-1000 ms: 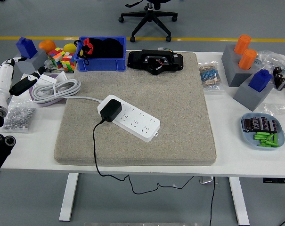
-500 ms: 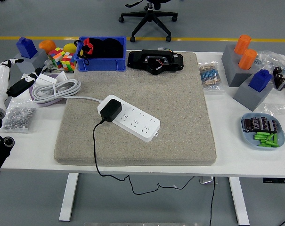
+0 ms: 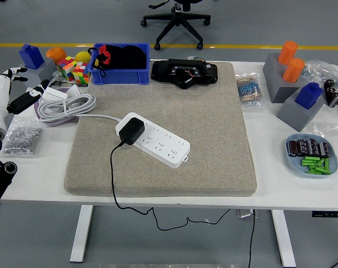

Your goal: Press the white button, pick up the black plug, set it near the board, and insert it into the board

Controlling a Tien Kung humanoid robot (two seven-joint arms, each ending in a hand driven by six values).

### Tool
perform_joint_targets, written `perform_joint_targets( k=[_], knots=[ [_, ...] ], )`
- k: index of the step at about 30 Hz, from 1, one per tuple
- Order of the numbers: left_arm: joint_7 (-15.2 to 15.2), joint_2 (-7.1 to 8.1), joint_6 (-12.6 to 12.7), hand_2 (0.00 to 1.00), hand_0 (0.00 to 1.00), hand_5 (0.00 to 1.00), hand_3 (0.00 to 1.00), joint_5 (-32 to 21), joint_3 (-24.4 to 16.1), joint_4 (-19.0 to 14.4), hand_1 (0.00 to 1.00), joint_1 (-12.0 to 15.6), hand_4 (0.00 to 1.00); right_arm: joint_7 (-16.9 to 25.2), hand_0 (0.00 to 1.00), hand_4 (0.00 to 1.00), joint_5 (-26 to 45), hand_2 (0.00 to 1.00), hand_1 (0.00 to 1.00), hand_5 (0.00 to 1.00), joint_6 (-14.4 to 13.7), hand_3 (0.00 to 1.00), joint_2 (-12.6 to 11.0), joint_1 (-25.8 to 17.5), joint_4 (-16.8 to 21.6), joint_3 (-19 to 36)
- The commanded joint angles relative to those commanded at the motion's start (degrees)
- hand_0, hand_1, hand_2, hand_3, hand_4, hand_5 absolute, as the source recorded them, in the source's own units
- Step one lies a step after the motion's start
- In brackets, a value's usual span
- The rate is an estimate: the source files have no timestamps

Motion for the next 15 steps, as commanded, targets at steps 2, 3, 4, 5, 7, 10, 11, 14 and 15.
perform_joint_targets(
  k=[2,3,4,5,7,10,11,14,15],
  knots=[
    [-0.03,0.01,-0.08,0.543,0.998,0.767,0.647,0.01,-0.16,-0.01,0.869,0.09,0.892,-0.01,0.656,0.684,-0.01,0.620,0.655,0.462,0.00,0.607,-0.03,-0.01,-0.02,-0.09],
    [0.01,0.01,-0.19,0.543,0.998,0.767,0.647,0.09,-0.20,0.00,0.869,0.13,0.892,0.00,0.656,0.684,0.00,0.620,0.655,0.462,-0.02,0.607,-0.03,-0.03,-0.04,-0.06],
    [0.04,0.03,-0.28,0.543,0.998,0.767,0.647,0.10,-0.20,0.00,0.869,0.14,0.892,0.00,0.656,0.684,0.00,0.620,0.655,0.462,-0.03,0.607,-0.03,-0.04,-0.05,-0.03],
    [0.14,0.06,-0.43,0.543,0.998,0.767,0.647,0.15,-0.18,0.03,0.869,0.15,0.892,-0.01,0.656,0.684,0.00,0.620,0.655,0.462,-0.02,0.607,-0.02,-0.05,-0.07,-0.01],
    [0.30,0.08,-0.59,0.819,0.998,0.764,0.766,0.19,-0.14,0.07,0.947,0.15,0.889,-0.01,0.655,0.683,0.01,0.620,0.655,0.463,-0.01,0.607,-0.03,-0.07,-0.06,-0.02],
    [0.25,0.07,-0.53,0.819,0.998,0.764,0.766,0.23,-0.07,0.05,0.947,0.09,0.889,0.00,0.655,0.683,0.06,0.620,0.655,0.463,-0.02,0.607,-0.07,-0.04,-0.03,-0.04],
    [0.31,0.08,-0.57,0.819,0.998,0.764,0.766,0.19,-0.01,0.07,0.947,0.05,0.889,0.01,0.655,0.683,0.05,0.620,0.655,0.463,-0.02,0.607,-0.09,-0.02,-0.02,-0.04],
    [0.22,0.06,-0.47,0.878,0.998,0.750,0.754,0.13,0.02,0.07,0.965,0.13,0.883,0.03,0.656,0.684,0.08,0.621,0.655,0.464,-0.03,0.607,-0.16,0.00,0.02,-0.12],
    [0.09,0.05,-0.37,0.878,0.998,0.750,0.754,0.07,0.04,0.09,0.965,0.19,0.883,0.04,0.656,0.684,0.10,0.621,0.655,0.464,-0.04,0.607,-0.18,0.00,0.00,-0.15]
  ],
)
